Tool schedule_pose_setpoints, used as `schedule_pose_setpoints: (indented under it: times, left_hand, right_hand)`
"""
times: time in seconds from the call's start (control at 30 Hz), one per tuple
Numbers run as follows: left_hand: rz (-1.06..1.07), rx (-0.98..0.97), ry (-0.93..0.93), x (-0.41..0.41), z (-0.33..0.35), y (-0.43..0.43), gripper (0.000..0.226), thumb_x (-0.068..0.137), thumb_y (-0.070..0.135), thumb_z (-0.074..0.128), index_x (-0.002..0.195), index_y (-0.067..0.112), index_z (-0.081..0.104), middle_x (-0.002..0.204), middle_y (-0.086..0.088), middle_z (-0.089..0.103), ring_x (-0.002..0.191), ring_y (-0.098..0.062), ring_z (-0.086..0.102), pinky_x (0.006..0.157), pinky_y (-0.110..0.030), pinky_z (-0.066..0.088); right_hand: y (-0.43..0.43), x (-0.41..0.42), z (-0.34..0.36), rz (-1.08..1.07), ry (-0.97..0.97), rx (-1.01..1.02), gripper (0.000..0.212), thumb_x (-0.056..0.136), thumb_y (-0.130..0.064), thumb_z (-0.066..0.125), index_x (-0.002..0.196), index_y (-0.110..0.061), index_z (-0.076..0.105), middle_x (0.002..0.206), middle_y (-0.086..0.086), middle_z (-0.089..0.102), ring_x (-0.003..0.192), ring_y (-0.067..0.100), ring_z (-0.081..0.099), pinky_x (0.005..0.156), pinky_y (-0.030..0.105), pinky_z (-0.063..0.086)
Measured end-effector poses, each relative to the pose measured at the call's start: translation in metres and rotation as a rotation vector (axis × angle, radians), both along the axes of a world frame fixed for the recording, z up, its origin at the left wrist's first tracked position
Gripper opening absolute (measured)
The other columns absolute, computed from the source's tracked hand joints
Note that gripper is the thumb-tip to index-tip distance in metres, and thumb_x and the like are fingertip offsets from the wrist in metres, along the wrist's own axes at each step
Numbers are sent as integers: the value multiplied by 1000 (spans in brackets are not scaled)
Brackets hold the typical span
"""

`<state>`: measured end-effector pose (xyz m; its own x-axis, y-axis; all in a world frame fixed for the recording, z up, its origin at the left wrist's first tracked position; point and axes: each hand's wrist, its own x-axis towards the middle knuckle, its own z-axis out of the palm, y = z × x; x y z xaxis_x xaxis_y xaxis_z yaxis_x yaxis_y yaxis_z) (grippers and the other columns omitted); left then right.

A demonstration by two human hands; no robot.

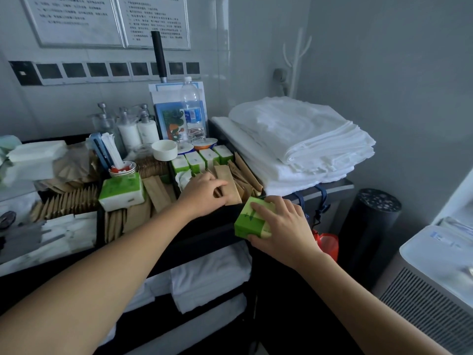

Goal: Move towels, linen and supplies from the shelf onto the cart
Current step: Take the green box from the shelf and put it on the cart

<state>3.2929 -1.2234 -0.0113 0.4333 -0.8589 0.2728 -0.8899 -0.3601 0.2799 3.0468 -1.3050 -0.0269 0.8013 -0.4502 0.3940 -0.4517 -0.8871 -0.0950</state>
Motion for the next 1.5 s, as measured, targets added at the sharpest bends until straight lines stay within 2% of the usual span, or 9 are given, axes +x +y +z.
schedule_pose_setpoints:
  times: [0.2, 0.4, 0.57, 0.77, 0.97, 1.07, 1.23, 1.37, 1.5]
  left_hand:
    - [76, 70, -74, -10, -5, -11, 60, 93, 63, 46, 142, 29, 49, 131, -5, 49, 128, -27, 41, 102, -42, 38]
    - [47, -3, -141, -12, -10, -1, 57, 93, 63, 45, 138, 27, 53, 122, -2, 53, 120, -23, 46, 96, -40, 43]
    - [79, 98, -118, -14, -1, -5, 63, 93, 68, 41, 142, 29, 47, 134, -7, 49, 130, -27, 41, 104, -42, 38]
    - [75, -14, -200, -12, -11, 11, 58, 94, 63, 43, 139, 27, 50, 124, -2, 52, 119, -22, 48, 94, -38, 43]
    - [51, 134, -177, -10, -10, 17, 64, 96, 67, 31, 147, 29, 41, 142, -5, 44, 133, -24, 37, 106, -46, 37]
    - [39, 123, -156, -13, -9, 30, 66, 96, 69, 27, 148, 30, 39, 147, -3, 44, 136, -23, 38, 108, -48, 36]
    - [62, 44, -226, -8, -9, 72, 64, 97, 65, 26, 140, 24, 49, 140, -1, 51, 128, -20, 46, 103, -44, 41]
    - [145, 3, -253, 6, 4, 112, 58, 97, 61, 26, 122, 23, 61, 120, 0, 63, 111, -21, 57, 89, -40, 46]
    - [205, -3, -301, 24, 17, 169, 60, 95, 65, 22, 106, 24, 64, 105, 0, 66, 99, -23, 61, 79, -36, 45]
  right_hand:
    - [0, -9, -6, 1, 22, 3, 73, 73, -69, 54, 138, -37, 48, 134, 1, 46, 118, 26, 47, 103, 44, 36]
    - [-2, -17, -7, 13, 36, -1, 73, 75, -70, 54, 139, -38, 46, 137, 1, 44, 122, 25, 45, 105, 43, 33]
    - [-1, -16, -6, 34, 32, 4, 75, 74, -73, 49, 140, -39, 46, 137, 0, 43, 122, 25, 44, 106, 43, 33]
    - [1, -13, -7, 74, 21, -4, 75, 75, -73, 51, 141, -40, 44, 139, -1, 41, 124, 23, 43, 107, 42, 32]
    - [8, -4, -13, 133, 46, 9, 75, 76, -72, 52, 143, -39, 42, 141, -2, 39, 126, 22, 40, 107, 40, 30]
    - [14, 3, -15, 163, 43, 12, 75, 75, -71, 54, 142, -39, 42, 141, -1, 39, 126, 22, 40, 107, 41, 31]
    - [33, 15, -6, 193, 26, 0, 76, 74, -71, 51, 143, -39, 41, 141, -1, 39, 128, 23, 40, 108, 42, 32]
    - [54, 28, 7, 218, -14, -15, 75, 73, -70, 53, 140, -38, 45, 138, 0, 43, 123, 25, 45, 104, 44, 38]
    - [88, 49, 21, 254, -64, -18, 74, 72, -70, 54, 137, -36, 49, 135, 2, 46, 122, 29, 48, 100, 46, 41]
